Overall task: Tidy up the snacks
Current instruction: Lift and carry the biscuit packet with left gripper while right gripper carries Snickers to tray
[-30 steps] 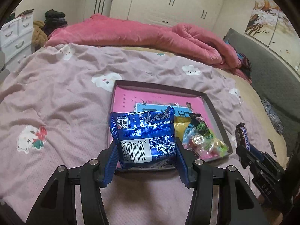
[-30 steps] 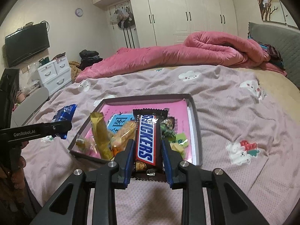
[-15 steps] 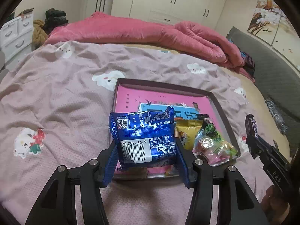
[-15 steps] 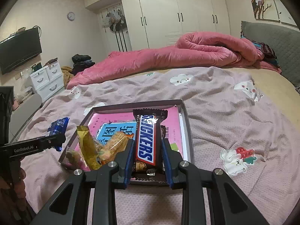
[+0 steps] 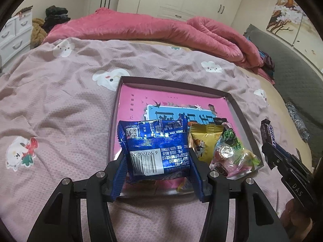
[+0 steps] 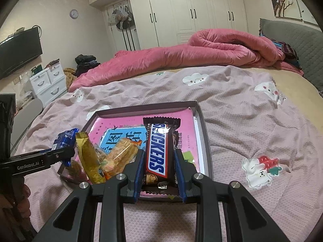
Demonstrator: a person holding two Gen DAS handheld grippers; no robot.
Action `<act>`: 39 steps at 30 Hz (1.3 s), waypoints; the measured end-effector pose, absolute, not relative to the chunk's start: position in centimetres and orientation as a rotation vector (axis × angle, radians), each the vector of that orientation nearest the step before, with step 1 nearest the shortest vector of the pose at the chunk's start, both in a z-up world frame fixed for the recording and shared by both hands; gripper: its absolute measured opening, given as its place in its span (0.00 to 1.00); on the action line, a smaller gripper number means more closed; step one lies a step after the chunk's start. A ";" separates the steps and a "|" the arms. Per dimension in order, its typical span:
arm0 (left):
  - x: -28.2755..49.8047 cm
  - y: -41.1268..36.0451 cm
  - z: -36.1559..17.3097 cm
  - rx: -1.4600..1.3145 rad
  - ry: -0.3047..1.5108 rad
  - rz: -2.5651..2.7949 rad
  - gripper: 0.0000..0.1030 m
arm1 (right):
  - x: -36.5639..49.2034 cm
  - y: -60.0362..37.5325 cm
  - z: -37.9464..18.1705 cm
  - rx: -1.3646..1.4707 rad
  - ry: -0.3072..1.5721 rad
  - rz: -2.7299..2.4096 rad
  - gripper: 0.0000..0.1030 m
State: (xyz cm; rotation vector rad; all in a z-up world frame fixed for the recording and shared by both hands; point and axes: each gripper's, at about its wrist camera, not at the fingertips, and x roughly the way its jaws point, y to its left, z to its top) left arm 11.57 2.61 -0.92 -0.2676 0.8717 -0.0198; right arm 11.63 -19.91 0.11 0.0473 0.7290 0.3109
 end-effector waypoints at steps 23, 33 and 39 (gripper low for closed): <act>12.7 2.4 -2.5 -0.272 0.898 -0.031 0.55 | 13.8 -18.4 -1.9 0.052 0.792 0.316 0.28; 12.9 2.4 -2.6 -0.270 0.896 -0.031 0.55 | 14.1 -17.6 -2.8 0.035 0.816 0.319 0.28; 12.9 2.4 -2.6 -0.270 0.893 -0.032 0.55 | 14.0 -17.4 -3.0 0.028 0.811 0.324 0.29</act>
